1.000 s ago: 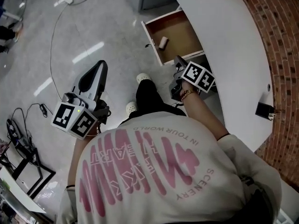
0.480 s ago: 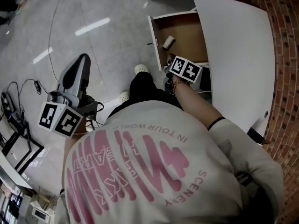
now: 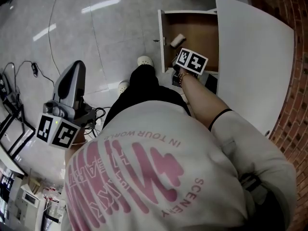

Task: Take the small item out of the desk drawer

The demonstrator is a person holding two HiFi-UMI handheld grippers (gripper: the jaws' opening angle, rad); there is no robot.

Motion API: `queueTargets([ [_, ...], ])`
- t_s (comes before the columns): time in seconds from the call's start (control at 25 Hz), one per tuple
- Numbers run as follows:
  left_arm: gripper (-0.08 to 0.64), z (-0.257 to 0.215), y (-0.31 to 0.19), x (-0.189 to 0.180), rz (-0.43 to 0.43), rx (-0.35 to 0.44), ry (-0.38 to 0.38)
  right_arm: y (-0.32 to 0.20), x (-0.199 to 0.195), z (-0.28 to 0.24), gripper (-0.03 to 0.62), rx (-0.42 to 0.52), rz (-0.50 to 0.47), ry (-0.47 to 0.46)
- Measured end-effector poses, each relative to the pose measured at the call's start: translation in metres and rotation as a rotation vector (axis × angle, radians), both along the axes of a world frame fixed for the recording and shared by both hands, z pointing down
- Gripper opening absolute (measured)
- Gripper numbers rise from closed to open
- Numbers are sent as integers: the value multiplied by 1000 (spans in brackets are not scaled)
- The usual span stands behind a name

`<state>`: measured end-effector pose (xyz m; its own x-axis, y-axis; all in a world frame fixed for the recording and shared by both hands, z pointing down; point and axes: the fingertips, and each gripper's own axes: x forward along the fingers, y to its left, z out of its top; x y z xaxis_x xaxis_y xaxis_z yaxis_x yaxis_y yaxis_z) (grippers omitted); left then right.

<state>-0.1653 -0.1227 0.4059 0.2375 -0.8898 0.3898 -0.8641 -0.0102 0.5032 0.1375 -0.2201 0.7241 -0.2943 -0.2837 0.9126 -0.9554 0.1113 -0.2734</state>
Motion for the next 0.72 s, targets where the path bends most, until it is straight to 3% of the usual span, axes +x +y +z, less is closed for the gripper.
queueTargets([
  [0.16, 5, -6, 1, -12, -32, -32, 26, -16, -10, -3, 9, -9, 24, 11],
  [0.4, 5, 25, 5, -10, -112, -60, 38, -25, 3, 44, 43, -29, 51, 0],
  [0.56, 4, 32, 7, -5, -107, -96, 6, -29, 7, 51, 75, -56, 34, -7],
  [0.72, 5, 37, 2, -4, -107, -112, 33, -33, 13, 56, 84, -76, 69, -2],
])
